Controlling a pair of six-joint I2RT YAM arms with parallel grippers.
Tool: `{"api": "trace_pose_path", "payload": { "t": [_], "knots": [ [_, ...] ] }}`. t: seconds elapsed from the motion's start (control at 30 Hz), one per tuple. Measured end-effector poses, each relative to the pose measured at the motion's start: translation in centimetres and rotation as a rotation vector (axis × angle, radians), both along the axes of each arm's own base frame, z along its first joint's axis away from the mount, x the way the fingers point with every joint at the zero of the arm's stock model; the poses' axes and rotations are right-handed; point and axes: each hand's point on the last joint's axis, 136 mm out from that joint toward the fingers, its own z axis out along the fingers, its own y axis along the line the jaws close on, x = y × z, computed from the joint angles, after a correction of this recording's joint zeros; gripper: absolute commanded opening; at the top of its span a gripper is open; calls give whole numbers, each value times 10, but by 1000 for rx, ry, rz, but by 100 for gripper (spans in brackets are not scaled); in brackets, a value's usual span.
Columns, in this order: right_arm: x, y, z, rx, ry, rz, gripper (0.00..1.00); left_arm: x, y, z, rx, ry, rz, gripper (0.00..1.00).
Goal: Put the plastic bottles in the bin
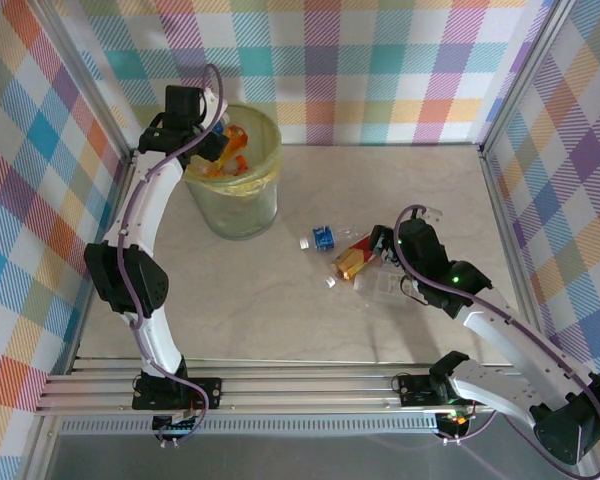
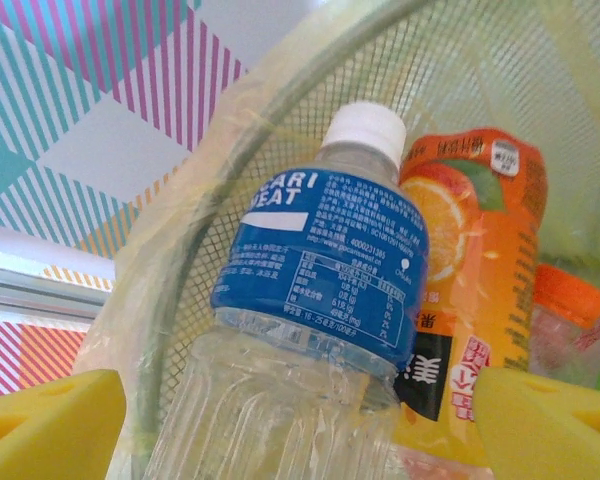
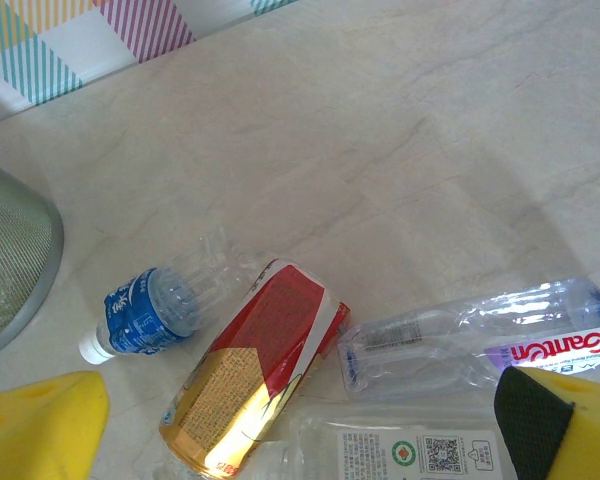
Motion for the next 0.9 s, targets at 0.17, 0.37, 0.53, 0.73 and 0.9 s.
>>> {"api": "trace_pose_path", "payload": {
  "t": [0.17,0.37,0.53,0.73,0.9],
  "knots": [
    [0,0,0,3,-4,-1,100,-17,-5,48,-125,-117,14,89],
    [-1,-1,-1,21,-2,-14,100,-57,-12,118,-334,-276,2,89],
    [-1,-1,-3,20,3,-15,100,-92,-33,129,-511,-304,-62,89],
    [-5,-2,-10,0,35,-6,100,-122,-89,96,-601,-228,-179,88],
    [-8,-2,-14,-7,60,0,100,-147,-142,65,-619,-160,-293,88]
  ]
}}
